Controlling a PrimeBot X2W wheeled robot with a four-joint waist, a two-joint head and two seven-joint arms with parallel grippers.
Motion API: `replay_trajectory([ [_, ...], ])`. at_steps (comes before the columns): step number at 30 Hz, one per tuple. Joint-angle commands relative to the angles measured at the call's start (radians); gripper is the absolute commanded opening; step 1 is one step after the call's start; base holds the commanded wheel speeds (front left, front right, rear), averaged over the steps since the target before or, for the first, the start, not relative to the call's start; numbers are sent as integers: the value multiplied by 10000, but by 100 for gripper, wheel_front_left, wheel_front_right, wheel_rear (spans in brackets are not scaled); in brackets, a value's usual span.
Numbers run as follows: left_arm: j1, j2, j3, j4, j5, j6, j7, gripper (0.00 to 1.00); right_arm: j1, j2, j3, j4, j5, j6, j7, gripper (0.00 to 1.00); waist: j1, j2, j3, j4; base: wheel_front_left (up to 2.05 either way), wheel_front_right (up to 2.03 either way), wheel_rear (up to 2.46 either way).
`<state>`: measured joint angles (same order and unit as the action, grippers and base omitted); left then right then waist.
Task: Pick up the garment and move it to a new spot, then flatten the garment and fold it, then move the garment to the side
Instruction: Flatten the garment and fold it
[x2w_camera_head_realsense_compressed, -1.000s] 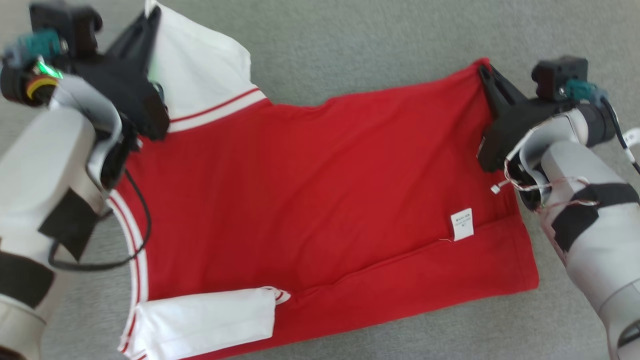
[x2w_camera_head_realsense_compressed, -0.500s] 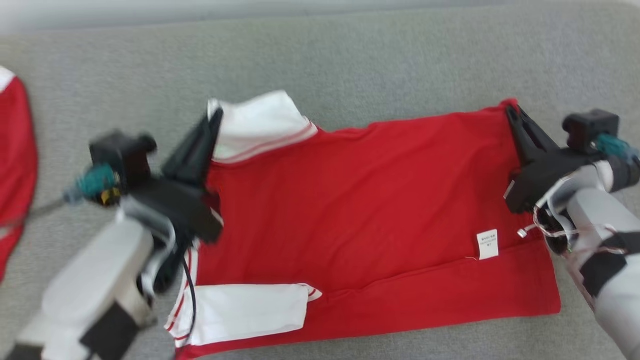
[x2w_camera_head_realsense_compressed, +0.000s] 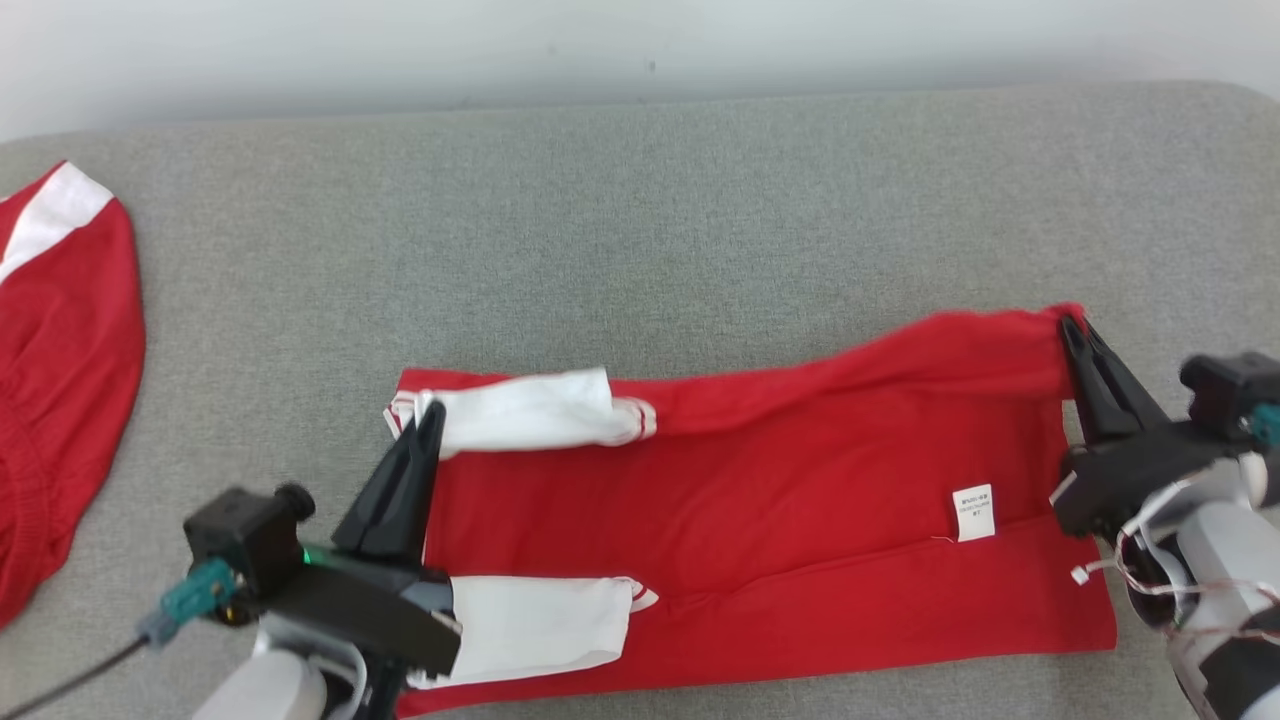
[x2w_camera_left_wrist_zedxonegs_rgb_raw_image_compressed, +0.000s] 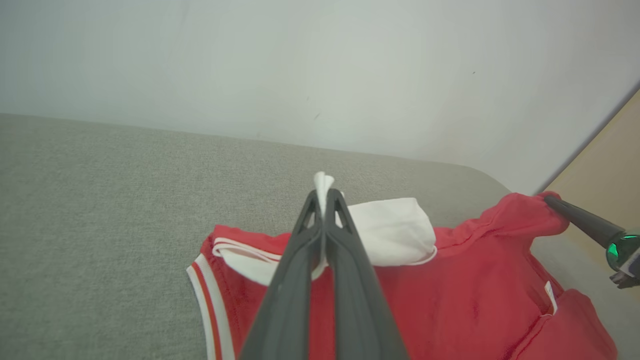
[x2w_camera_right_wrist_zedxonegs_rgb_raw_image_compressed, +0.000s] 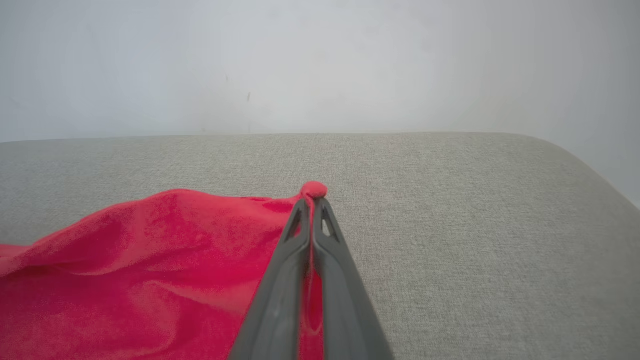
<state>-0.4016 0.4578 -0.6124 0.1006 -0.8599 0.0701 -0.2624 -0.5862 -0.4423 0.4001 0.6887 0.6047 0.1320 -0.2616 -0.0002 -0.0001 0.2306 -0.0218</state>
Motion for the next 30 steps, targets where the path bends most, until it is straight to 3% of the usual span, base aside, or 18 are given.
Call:
replay_trajectory([
  [1, 317, -93, 134, -110, 113, 8, -31, 0, 273, -33, -190, -166, -113, -28, -45, 0, 2, 1, -84, 24, 0, 0, 0],
  [6, 1269, -339, 570, -287, 273, 32, -32, 0, 1043, 116, -625, -554, -183, -28, -45, 0, 2, 1, -244, -29, 0, 0, 0],
  [7, 1409, -373, 618, -315, 283, 14, -32, 0, 1143, 130, -704, -624, -193, -28, -45, 27, 2, 1, -280, -38, 0, 0, 0],
  [8, 1547, -382, 689, -335, 367, 22, -33, 0, 1231, 162, -784, -723, -139, -28, -46, 47, 2, 1, -305, -41, 0, 0, 0],
  [10, 1866, -467, 768, -320, 446, 31, -31, 0, 1488, 173, -883, -806, -154, -28, -46, 40, 2, 1, -374, -40, 0, 0, 0],
  [12, 2094, -563, 907, -285, 546, 62, -33, 0, 1690, 223, -1048, -1005, -142, -28, -44, 40, 2, 1, -432, -44, 0, 0, 0],
  [13, 2189, -639, 1017, -298, 619, 75, -33, 29, 1838, 236, -1117, -1092, -186, -28, -46, 48, 2, 1, -460, -41, 0, 0, 0],
  [14, 2304, -686, 1105, -265, 720, 62, -32, 81, 1967, 264, -1167, -1181, -215, -28, -46, 90, 2, 1, -496, -36, 0, 0, 0],
  [15, 2424, -728, 1208, -208, 835, 75, -33, 100, 2077, 300, -1251, -1289, -174, -28, -46, 100, 2, 1, -522, -34, 0, 0, 0],
  [24, 3246, -1754, 3014, -320, 2290, -80, -32, 100, 3108, 244, -1746, -2167, -161, -28, -32, 100, 2, 1, -724, -78, 0, 0, 0],
  [30, 3654, -2409, 4447, -687, 3921, -198, -32, 100, 3170, 265, -1873, -1699, -261, -28, -31, 100, 2, 1, -764, -104, 0, 0, 0],
])
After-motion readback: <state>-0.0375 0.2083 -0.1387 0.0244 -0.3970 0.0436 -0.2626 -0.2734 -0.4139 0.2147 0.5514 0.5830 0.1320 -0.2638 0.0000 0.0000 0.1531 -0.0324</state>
